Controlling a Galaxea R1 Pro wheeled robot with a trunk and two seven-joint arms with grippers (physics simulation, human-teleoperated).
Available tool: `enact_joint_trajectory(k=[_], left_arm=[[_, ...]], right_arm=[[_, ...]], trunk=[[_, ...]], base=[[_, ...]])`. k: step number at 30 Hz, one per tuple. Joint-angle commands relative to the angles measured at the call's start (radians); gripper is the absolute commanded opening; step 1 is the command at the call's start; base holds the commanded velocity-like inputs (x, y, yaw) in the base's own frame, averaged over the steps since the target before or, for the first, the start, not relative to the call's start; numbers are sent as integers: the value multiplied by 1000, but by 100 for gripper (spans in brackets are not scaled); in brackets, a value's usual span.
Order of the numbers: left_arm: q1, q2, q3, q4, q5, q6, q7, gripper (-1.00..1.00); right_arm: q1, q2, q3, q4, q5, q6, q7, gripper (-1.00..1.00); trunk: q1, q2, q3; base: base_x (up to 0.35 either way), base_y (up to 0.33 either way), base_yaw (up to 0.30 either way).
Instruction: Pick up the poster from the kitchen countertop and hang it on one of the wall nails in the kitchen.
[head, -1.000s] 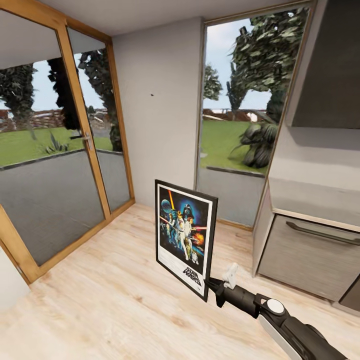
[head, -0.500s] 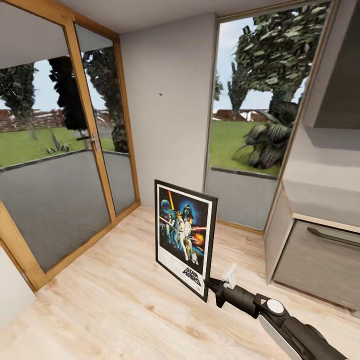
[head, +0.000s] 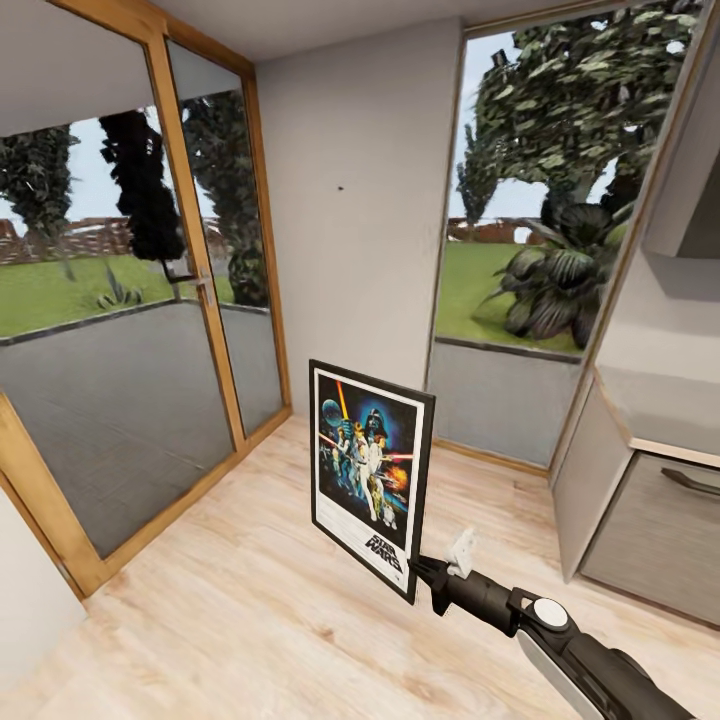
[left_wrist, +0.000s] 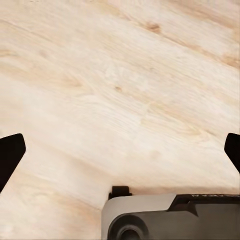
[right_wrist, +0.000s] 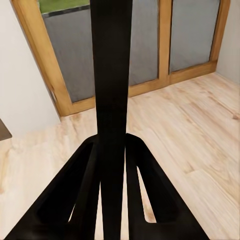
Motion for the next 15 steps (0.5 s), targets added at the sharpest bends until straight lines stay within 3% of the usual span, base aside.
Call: enact_joint_trajectory(k=[1,15], left_arm=[[0,0,6,-1,-11,-3,-6,100],[0,3,-4,-12,-9,15,-8,100]], right_arm=[[-2,-1,4,1,-10,-2,3,-100],[-2,-1,4,1,-10,-2,3,-100]], trunk=[[1,-2,-2],[1,-2,-2]], base=[[178,317,0],[187,317,0]])
